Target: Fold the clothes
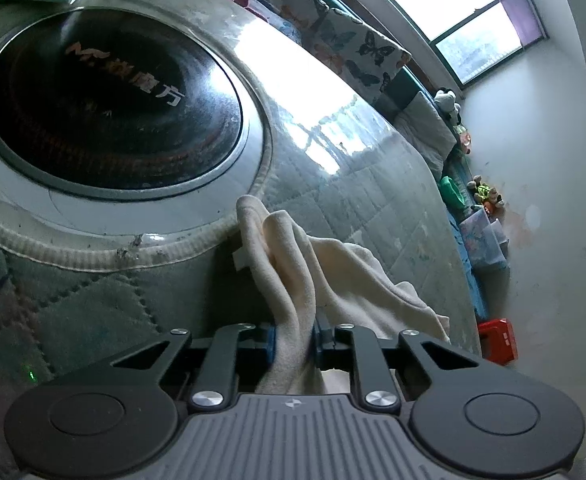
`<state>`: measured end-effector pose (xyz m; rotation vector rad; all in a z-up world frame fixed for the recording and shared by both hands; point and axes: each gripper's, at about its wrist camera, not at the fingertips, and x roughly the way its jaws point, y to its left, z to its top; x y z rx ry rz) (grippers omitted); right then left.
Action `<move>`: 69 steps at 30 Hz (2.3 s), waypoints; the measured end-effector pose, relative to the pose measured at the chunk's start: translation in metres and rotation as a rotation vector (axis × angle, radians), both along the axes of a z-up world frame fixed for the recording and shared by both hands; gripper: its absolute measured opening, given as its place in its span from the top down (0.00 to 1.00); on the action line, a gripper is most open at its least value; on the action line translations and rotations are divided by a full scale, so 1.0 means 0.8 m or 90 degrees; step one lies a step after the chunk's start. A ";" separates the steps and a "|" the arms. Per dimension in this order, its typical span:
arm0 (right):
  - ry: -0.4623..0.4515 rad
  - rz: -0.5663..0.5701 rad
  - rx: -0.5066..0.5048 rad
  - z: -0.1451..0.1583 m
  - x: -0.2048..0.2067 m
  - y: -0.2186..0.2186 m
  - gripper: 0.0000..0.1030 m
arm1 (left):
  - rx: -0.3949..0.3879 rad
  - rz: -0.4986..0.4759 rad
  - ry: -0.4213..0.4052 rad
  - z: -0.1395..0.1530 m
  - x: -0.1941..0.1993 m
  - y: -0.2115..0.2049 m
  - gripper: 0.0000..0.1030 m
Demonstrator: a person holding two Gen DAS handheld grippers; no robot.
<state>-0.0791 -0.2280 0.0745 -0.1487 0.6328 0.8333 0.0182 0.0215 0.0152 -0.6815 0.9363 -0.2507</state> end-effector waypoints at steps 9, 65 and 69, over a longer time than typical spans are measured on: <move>0.005 -0.198 -0.036 -0.012 0.033 -0.093 0.79 | 0.023 -0.007 -0.011 0.002 -0.002 -0.004 0.82; 0.017 -0.390 0.052 -0.009 0.046 -0.199 0.91 | 0.162 -0.106 -0.123 0.050 0.009 -0.081 0.84; 0.004 -0.403 0.044 -0.004 0.046 -0.210 0.91 | 0.164 -0.122 -0.133 0.055 0.016 -0.099 0.84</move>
